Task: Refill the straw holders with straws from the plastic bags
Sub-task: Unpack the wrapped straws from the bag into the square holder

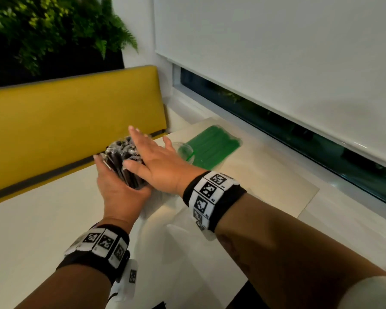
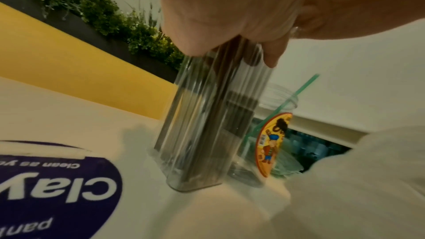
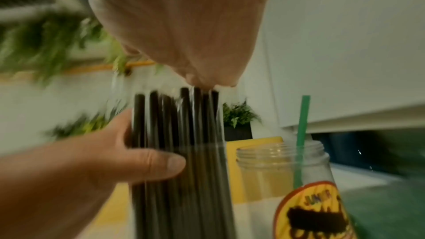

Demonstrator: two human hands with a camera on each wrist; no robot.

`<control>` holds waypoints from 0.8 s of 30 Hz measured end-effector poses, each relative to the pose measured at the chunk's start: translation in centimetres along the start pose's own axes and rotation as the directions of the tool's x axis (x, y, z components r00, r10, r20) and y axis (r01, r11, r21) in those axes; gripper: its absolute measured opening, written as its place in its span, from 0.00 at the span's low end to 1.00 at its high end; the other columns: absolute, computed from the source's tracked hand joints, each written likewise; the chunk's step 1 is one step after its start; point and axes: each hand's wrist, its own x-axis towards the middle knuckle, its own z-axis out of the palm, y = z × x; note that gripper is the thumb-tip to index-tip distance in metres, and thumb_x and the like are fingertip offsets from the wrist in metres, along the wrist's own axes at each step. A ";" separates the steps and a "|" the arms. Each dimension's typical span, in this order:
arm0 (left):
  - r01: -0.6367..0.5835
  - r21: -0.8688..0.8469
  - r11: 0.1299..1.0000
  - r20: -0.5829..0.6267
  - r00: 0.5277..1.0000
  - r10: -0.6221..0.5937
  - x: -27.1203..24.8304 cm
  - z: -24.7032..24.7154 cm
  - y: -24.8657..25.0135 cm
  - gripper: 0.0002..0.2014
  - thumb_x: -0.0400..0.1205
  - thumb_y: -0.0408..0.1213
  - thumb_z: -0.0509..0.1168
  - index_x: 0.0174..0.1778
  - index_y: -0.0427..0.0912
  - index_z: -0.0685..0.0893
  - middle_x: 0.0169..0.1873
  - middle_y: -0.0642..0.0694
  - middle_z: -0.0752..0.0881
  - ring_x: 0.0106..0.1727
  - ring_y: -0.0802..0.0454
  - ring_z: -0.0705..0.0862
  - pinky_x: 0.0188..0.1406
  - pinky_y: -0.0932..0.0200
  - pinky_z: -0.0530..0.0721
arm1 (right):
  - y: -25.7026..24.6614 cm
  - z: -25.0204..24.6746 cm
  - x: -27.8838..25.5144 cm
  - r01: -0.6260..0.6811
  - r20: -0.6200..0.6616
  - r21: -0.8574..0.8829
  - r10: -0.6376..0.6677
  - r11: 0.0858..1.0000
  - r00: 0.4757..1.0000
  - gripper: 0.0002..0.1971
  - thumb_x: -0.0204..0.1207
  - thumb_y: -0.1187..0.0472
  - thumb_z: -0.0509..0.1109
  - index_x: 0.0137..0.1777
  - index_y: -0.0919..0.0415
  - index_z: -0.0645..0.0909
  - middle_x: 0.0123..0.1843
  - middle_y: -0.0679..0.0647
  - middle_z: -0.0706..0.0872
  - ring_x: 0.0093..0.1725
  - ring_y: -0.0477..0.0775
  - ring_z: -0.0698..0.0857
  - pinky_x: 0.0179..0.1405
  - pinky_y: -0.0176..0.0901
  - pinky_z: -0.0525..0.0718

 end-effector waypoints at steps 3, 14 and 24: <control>-0.202 0.245 0.948 -0.041 0.975 0.218 -2.0 -0.6 1.3 0.65 0.67 0.53 0.78 0.82 0.24 0.40 0.84 0.29 0.45 0.86 0.40 0.44 0.86 0.50 0.41 | 0.2 -3.1 -2.6 -0.017 -0.126 0.387 0.071 0.922 0.989 0.33 0.87 0.41 0.50 0.87 0.45 0.40 0.89 0.49 0.49 0.86 0.49 0.49 0.85 0.56 0.47; -0.796 0.299 0.526 0.856 0.467 0.220 -9.0 7.4 1.6 0.55 0.52 0.74 0.64 0.73 0.45 0.74 0.57 0.49 0.84 0.54 0.49 0.85 0.59 0.39 0.84 | 17.7 -4.8 -18.5 -0.892 -0.009 0.107 0.898 0.439 0.440 0.32 0.80 0.38 0.63 0.76 0.58 0.70 0.75 0.59 0.78 0.70 0.61 0.79 0.68 0.52 0.77; -0.718 -0.098 0.689 0.977 0.062 0.204 -9.5 13.5 4.9 0.14 0.79 0.48 0.64 0.59 0.51 0.84 0.51 0.50 0.83 0.51 0.52 0.80 0.53 0.58 0.80 | 23.3 3.4 -20.8 -0.620 0.001 0.751 0.938 0.227 0.346 0.29 0.72 0.63 0.78 0.72 0.61 0.72 0.58 0.59 0.86 0.52 0.56 0.83 0.58 0.52 0.83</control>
